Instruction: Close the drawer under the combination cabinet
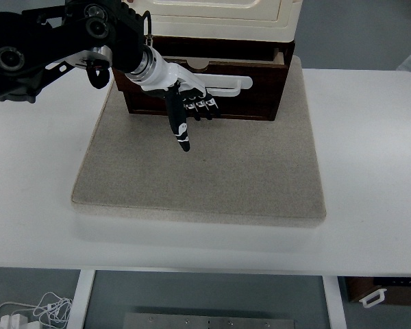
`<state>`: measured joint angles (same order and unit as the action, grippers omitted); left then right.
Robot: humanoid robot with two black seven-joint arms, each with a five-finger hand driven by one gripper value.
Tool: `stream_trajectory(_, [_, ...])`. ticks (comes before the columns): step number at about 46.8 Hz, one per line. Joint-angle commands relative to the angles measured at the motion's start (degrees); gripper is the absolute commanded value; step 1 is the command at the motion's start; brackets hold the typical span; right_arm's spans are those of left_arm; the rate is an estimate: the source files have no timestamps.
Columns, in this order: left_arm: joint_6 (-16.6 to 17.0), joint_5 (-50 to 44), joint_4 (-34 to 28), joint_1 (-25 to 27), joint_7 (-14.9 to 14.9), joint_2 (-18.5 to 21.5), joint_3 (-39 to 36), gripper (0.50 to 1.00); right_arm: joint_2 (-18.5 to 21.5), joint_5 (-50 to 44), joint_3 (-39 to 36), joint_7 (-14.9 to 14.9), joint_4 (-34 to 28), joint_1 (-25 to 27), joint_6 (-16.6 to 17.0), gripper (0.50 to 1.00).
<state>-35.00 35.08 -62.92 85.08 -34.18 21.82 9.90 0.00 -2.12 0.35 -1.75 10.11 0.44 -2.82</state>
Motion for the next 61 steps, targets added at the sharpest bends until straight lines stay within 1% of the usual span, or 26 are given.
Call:
stream_trajectory(1, [0.00, -0.01, 0.52, 0.09, 0.00, -0.02, 0.12, 0.996, 0.00, 0.01, 0.00, 0.00, 0.00, 0.00, -0.08, 0.952])
stream_trajectory(42, [0.00, 0.61, 8.51, -0.53, 0.79, -0.55, 1.88, 0.996, 0.00, 0.01, 0.00, 0.00, 0.00, 0.00, 0.01, 0.952])
stream_trajectory(61, [0.00, 0.78, 9.04, -0.79, 0.79, -0.20, 1.97, 0.996, 0.00, 0.01, 0.00, 0.00, 0.00, 0.00, 0.01, 0.952])
